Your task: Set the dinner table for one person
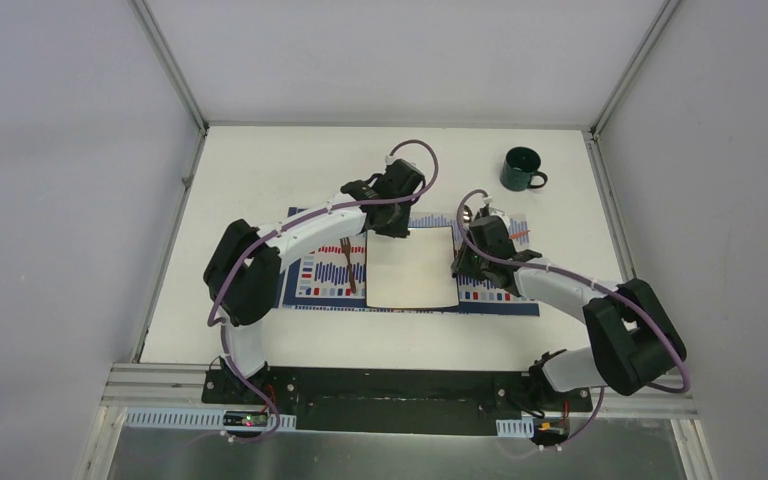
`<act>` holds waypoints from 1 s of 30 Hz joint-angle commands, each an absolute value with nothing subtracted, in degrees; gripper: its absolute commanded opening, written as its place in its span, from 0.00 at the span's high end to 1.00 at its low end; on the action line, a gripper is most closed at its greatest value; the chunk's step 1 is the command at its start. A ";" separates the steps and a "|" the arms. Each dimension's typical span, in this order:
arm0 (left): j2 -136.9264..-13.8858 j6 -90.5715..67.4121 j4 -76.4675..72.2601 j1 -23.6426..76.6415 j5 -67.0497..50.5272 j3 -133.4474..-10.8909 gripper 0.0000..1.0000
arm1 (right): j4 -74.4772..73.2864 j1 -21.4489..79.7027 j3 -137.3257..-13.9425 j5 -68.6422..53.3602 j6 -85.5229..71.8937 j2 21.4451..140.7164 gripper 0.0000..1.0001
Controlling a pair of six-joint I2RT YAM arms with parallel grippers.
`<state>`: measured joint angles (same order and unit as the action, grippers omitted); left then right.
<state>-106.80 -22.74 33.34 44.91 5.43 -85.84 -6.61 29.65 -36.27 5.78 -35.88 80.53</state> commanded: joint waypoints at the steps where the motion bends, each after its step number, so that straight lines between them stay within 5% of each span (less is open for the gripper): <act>1: -103.60 -22.32 30.83 44.38 4.67 -85.62 0.77 | -6.75 30.66 -35.40 8.04 -36.80 77.85 0.71; 16: -103.41 -22.68 30.57 44.33 4.51 -85.40 0.78 | -21.71 32.70 -35.27 14.36 -36.30 63.12 0.95; 30: -103.96 -23.20 30.49 44.35 3.69 -86.31 0.78 | -25.33 32.70 -31.67 15.37 -37.34 60.15 0.98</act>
<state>-106.80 -22.96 32.25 44.88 4.01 -85.43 -25.43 32.51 -31.81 13.54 -36.42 60.27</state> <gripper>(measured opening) 0.217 0.026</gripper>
